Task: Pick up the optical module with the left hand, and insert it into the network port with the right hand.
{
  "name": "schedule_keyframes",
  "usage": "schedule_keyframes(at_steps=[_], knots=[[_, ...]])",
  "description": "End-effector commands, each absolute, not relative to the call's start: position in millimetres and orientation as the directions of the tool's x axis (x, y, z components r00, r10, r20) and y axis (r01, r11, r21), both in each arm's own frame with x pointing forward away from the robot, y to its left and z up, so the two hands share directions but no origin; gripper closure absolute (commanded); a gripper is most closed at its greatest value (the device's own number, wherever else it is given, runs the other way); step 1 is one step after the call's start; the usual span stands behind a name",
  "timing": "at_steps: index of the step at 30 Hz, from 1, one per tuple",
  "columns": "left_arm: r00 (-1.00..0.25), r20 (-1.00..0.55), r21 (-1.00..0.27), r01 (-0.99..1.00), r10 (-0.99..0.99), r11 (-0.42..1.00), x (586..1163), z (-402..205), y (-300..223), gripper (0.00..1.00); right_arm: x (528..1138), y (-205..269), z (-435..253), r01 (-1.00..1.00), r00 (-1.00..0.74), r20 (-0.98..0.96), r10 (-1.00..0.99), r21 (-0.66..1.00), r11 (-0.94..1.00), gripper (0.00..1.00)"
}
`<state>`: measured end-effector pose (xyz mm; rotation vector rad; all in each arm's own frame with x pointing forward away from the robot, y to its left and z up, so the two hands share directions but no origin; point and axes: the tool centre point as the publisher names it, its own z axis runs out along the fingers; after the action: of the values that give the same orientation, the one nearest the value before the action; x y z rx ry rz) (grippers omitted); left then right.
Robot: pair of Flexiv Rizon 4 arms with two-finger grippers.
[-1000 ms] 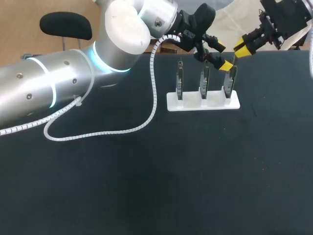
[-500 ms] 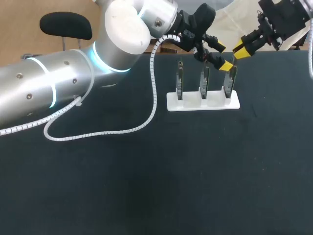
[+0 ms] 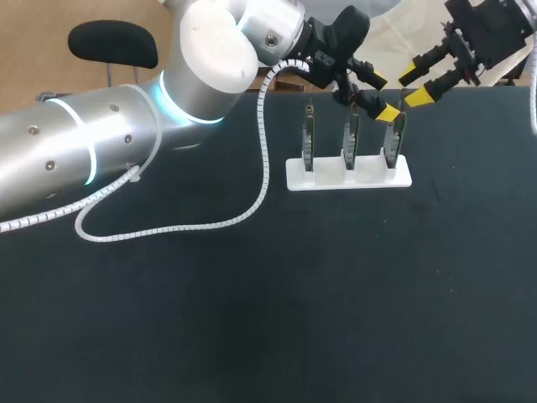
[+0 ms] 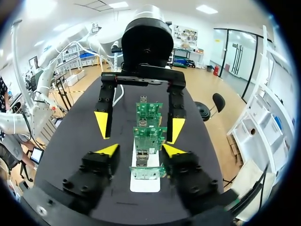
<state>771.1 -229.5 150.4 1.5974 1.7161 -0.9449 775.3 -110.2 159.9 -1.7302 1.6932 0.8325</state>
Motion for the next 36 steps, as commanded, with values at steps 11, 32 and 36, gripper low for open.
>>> schedule_keyframes(at_steps=[11,32,36], knots=[[-0.093,-0.818,-0.1,0.995,0.568,0.019,773,151,-230,0.0,773,-130,180,-0.999,-0.042,-0.819,-0.572,0.054,-0.004,0.2],[-0.093,-0.818,-0.1,0.995,0.568,0.019,773,151,-230,0.0,774,-135,193,-1.0,-0.02,-0.833,-0.553,0.028,-0.007,1.0],[-0.093,-0.818,-0.1,0.995,0.568,0.019,773,151,-230,0.0,777,-129,193,-1.0,-0.015,-0.835,-0.55,0.025,-0.011,1.0]])
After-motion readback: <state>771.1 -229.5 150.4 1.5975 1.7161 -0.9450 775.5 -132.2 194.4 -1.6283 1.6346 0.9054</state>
